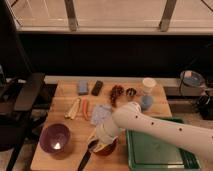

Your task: Place brush in red bowl

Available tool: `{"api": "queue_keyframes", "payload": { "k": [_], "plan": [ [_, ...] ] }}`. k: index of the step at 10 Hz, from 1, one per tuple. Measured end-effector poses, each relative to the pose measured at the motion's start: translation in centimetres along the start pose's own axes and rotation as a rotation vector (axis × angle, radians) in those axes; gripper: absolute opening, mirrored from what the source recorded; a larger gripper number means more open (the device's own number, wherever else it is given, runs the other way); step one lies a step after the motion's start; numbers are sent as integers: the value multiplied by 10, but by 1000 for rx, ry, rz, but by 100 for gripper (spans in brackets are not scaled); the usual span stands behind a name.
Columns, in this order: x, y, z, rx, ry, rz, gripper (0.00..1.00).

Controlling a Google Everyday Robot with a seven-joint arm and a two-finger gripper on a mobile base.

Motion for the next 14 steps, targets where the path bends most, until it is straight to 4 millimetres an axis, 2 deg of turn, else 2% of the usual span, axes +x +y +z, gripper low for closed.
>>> {"api": "queue_keyframes", "payload": {
  "k": [1,2,4,5,7,8,9,14],
  "plan": [
    [1,2,1,2,-1,9,5],
    [2,3,1,2,0,15,14],
    [4,5,-5,3,18,27,33],
    [5,4,-11,-5,36,29,47],
    [6,2,-16,-21,53,26,63],
    [7,2,-18,-31,62,28,74],
    [8,1,-19,-38,66,29,80],
    [9,2,-25,-56,97,41,80]
  ]
}}
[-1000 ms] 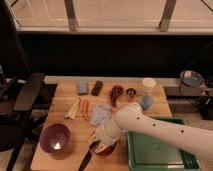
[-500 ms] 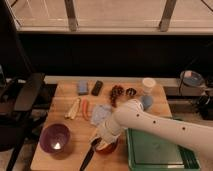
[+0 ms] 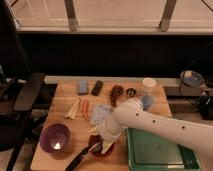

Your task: Place brush in red bowl

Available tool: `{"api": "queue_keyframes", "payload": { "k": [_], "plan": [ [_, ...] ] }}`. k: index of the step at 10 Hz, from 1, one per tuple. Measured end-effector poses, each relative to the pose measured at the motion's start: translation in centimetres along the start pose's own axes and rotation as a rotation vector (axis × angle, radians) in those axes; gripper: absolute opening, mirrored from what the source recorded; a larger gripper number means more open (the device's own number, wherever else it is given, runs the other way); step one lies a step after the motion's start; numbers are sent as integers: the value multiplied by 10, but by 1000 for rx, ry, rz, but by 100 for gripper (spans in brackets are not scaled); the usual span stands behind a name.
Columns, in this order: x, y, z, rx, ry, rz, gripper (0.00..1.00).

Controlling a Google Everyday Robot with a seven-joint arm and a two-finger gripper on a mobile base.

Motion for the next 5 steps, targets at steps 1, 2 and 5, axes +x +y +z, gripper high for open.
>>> {"api": "queue_keyframes", "payload": {
  "k": [1,2,5],
  "plan": [
    [3,0,-14,-15,46,7,80],
    [5,-2,-25,-21,77,10,80],
    [26,-21,-84,-28,235,33,80]
  ]
}}
